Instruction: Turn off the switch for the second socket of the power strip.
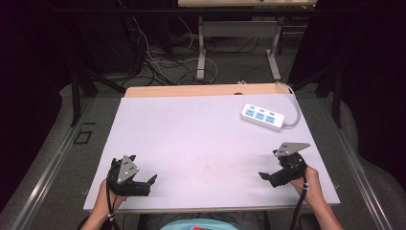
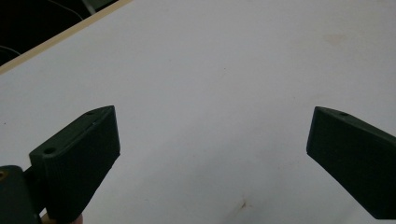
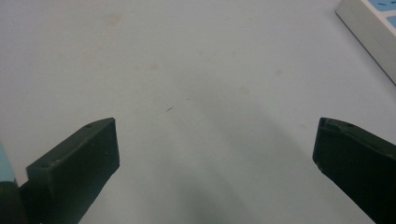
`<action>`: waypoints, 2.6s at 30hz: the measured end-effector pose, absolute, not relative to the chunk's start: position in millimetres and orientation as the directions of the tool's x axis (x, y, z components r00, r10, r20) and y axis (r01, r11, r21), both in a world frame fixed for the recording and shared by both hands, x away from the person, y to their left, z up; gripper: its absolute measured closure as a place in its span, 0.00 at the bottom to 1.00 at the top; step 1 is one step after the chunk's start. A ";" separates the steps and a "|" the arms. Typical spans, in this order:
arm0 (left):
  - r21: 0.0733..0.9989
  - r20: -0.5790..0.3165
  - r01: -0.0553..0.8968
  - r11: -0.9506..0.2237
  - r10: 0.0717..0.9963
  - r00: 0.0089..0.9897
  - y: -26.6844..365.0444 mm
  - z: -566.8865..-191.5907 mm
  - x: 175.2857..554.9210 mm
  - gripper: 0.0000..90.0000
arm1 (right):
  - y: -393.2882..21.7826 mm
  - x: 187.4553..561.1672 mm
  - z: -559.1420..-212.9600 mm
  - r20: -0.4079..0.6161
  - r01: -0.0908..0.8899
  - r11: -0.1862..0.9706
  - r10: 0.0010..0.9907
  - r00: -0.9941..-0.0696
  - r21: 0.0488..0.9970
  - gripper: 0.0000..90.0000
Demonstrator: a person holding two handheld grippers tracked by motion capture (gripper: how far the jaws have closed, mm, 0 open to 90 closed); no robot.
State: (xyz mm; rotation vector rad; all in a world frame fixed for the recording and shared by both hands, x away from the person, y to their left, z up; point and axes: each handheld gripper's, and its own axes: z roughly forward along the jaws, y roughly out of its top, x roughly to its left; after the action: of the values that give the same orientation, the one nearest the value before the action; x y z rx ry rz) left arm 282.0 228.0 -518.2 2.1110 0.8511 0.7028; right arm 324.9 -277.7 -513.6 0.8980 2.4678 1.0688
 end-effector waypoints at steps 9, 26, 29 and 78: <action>0.786 0.216 0.341 -0.515 0.747 0.629 227.6 -517.7 281.6 0.03 | -276.8 332.8 -510.6 -0.032 0.434 0.515 0.671 -0.741 0.740 0.00; 0.788 0.212 0.341 -0.513 0.745 0.632 227.8 -518.1 283.2 0.03 | -275.5 366.1 -514.8 -0.012 0.473 0.504 0.694 -0.720 0.723 0.00; 0.786 0.213 0.341 -0.515 0.744 0.633 227.9 -518.4 283.6 0.03 | -275.4 370.6 -515.4 -0.014 0.477 0.508 0.695 -0.719 0.718 0.00; 0.788 0.199 0.348 -0.507 0.745 0.636 227.0 -520.1 286.1 0.03 | -289.3 449.0 -516.2 0.040 0.553 0.442 0.755 -0.654 0.707 0.01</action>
State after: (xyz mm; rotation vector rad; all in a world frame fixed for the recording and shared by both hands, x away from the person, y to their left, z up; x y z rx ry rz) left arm 286.1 227.0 -520.1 2.1186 0.8501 0.6893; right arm 449.0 -289.3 -516.2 1.1272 2.4151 1.0269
